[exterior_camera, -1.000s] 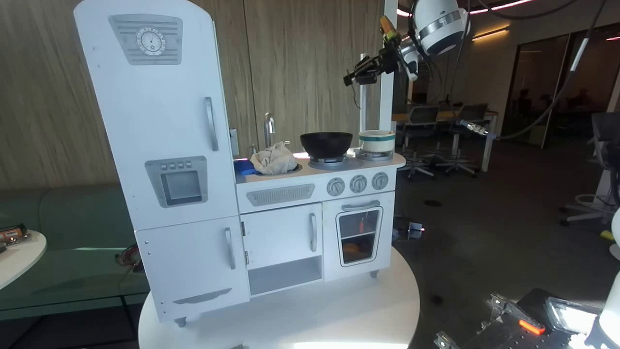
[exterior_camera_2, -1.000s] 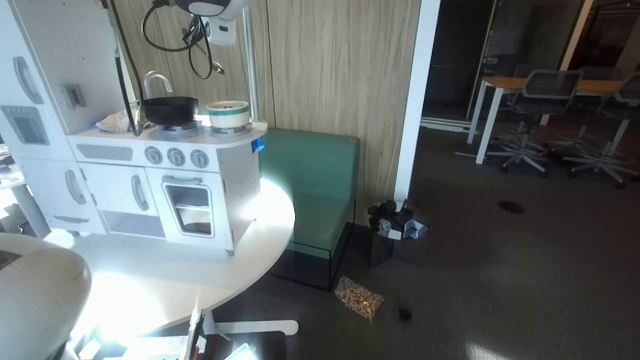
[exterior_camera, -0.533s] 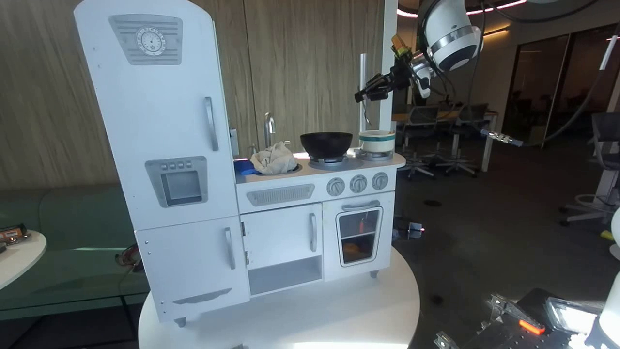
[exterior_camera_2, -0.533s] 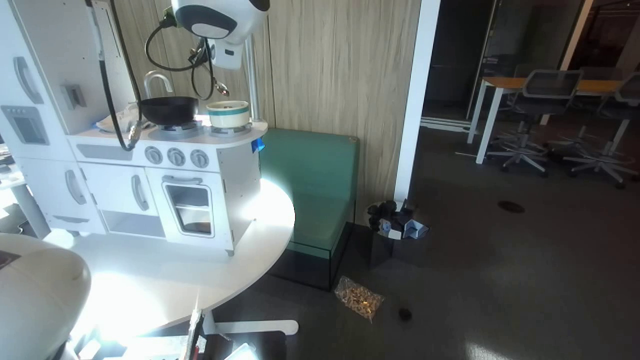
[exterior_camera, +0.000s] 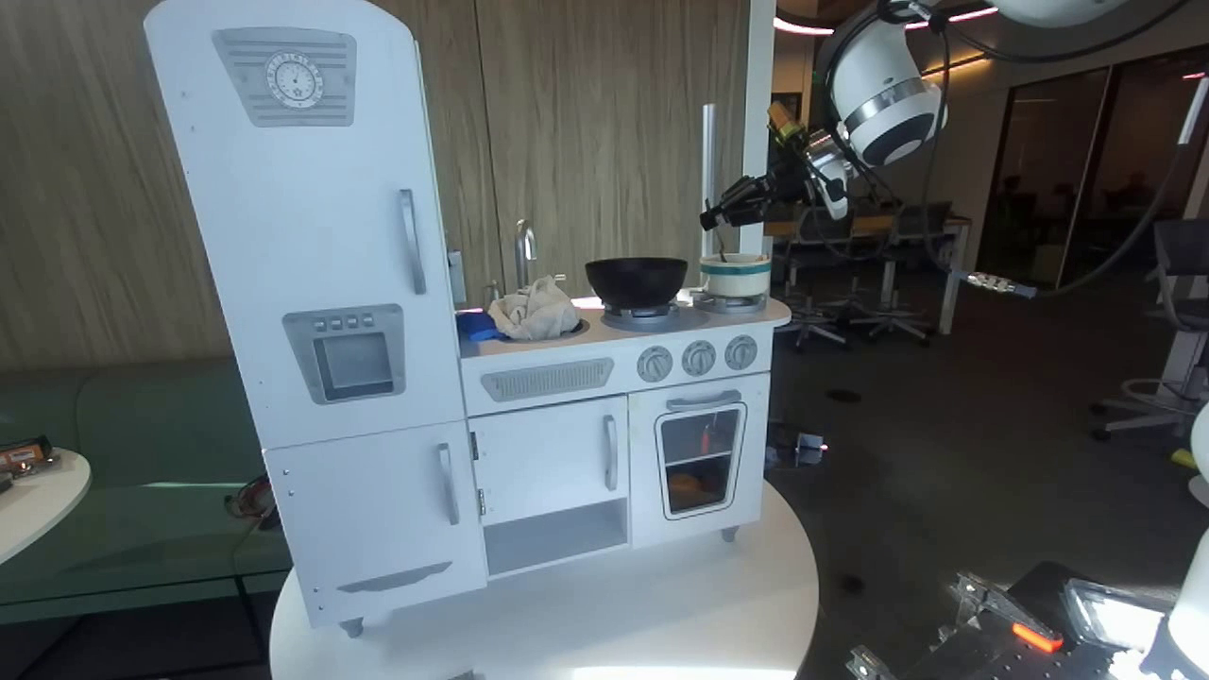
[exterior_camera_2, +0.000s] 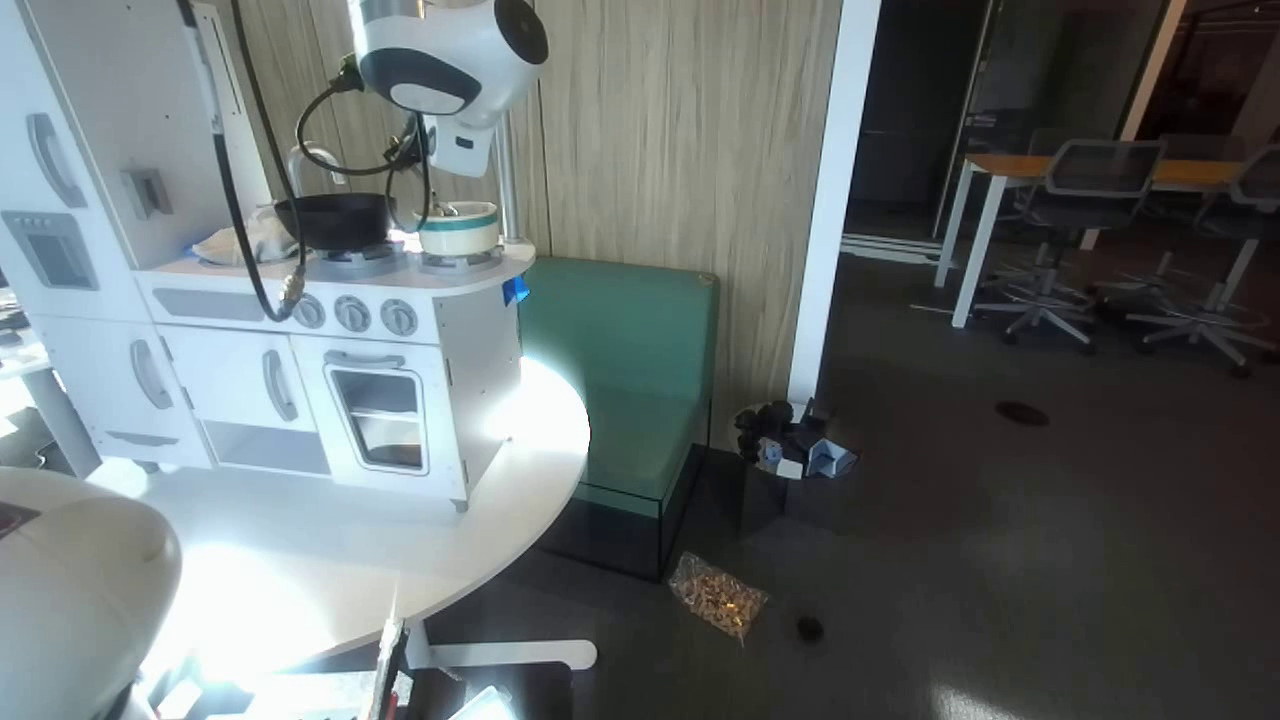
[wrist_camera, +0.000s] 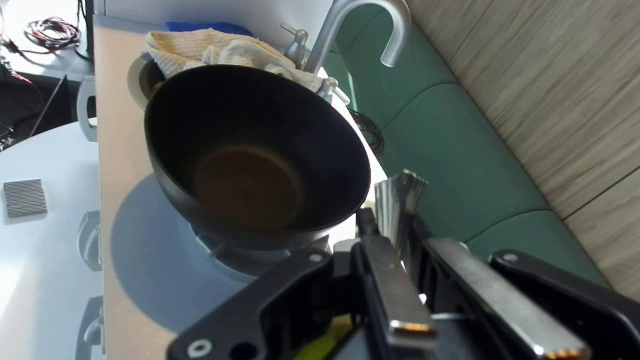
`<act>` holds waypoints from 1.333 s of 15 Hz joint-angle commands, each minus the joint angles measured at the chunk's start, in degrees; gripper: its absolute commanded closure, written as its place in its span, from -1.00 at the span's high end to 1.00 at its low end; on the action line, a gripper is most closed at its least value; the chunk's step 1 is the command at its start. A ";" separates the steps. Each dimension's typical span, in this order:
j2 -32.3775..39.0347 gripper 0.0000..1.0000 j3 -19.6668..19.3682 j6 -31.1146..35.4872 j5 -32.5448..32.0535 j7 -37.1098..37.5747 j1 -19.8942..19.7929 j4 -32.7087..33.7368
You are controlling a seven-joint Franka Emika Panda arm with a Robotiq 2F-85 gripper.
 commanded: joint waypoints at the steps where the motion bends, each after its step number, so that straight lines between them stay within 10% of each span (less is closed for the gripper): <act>1: -0.23 -0.84 0.35 2.02 -2.04 1.94 0.15 0.20; 20: 2.85 -0.84 2.41 2.35 -1.91 -2.20 2.39 5.36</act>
